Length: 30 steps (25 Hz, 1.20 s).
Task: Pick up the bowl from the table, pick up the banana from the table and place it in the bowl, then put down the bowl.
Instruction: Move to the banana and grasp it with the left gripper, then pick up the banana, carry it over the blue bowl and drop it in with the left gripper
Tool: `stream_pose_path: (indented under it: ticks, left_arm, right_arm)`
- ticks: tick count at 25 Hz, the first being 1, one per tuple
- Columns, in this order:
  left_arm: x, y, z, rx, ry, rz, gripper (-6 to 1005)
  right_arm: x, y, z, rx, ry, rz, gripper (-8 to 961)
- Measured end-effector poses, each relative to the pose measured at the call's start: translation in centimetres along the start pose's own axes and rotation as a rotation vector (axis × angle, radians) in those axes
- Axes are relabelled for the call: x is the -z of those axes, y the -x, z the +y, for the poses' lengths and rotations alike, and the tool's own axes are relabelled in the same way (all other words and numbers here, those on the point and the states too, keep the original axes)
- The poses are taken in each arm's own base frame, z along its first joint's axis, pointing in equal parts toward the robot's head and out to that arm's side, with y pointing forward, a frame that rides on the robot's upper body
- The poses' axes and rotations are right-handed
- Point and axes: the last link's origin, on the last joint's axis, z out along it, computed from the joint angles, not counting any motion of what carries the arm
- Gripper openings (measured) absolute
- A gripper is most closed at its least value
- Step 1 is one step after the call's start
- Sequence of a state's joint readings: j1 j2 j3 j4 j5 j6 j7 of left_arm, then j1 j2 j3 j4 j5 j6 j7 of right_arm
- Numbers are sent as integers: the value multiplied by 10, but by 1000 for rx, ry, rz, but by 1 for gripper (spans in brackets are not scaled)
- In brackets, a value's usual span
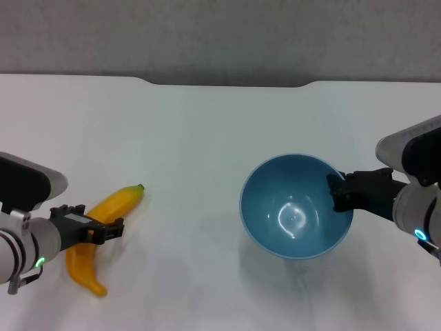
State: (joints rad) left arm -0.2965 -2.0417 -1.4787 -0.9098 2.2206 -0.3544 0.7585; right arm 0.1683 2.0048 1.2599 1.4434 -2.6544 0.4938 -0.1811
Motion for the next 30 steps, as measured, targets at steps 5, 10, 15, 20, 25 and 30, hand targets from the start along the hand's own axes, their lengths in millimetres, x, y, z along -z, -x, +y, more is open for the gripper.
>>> stream_pose_path:
  ticks: [5,10,15,20,25,30]
  left_arm:
    - [-1,3,-3,5,-18,-1,884]
    - [-1,5,-5,8,-26,0,861]
    - [-2,5,-4,8,-22,-5,747]
    - [-2,5,-4,5,-20,-6,613]
    - [8,-10,-3,39,-7,57,520]
    - [34,-40,-3,116,49,159,509]
  right_arm:
    - [0,-1,0,-1,-1,1,44]
    - [0,-1,1,2,1,0,44]
    - [0,1,1,6,3,-8,46]
    - [0,1,1,4,3,-11,47]
    - [0,-3,0,-1,-1,-2,49]
    - [0,-8,-2,-11,-8,3,50]
